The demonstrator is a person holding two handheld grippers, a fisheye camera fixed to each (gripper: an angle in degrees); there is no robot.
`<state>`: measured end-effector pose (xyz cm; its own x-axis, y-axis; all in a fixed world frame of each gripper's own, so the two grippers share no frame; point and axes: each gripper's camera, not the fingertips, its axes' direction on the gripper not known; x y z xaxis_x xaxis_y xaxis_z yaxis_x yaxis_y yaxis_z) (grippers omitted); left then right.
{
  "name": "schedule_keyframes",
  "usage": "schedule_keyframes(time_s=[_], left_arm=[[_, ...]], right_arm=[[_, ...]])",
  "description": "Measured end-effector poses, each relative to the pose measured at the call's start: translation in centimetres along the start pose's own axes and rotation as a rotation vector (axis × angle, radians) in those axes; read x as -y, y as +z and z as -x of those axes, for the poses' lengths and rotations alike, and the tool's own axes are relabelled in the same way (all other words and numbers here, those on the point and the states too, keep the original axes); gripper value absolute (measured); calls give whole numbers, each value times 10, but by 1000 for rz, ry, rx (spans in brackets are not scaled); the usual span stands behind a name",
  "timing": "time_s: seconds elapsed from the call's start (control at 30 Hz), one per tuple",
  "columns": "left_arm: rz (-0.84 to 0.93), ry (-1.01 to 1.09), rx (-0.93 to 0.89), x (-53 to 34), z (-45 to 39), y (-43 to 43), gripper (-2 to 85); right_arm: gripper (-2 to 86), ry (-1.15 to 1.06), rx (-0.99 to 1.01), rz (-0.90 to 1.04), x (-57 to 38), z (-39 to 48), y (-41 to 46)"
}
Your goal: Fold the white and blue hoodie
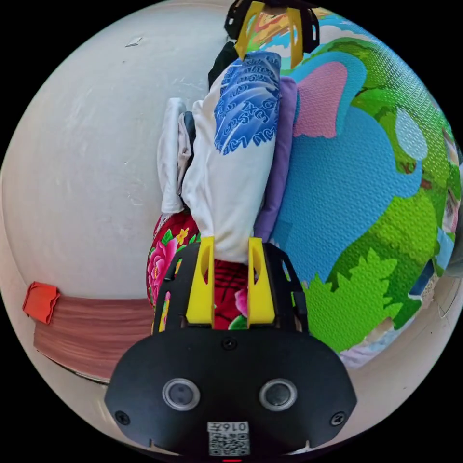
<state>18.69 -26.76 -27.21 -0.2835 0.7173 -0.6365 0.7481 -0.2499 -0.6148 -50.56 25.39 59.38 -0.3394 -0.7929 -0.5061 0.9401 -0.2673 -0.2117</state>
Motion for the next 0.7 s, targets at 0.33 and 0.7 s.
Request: schedule_keyframes(time_s=[0.33, 0.7], left_arm=[[-201, -870, -257, -111, 111, 120, -9], [147, -925, -725, -106, 113, 447, -10]], right_arm=[[2, 721, 229, -340, -105, -186, 46], [-5, 1057, 545, -79, -135, -293, 277]])
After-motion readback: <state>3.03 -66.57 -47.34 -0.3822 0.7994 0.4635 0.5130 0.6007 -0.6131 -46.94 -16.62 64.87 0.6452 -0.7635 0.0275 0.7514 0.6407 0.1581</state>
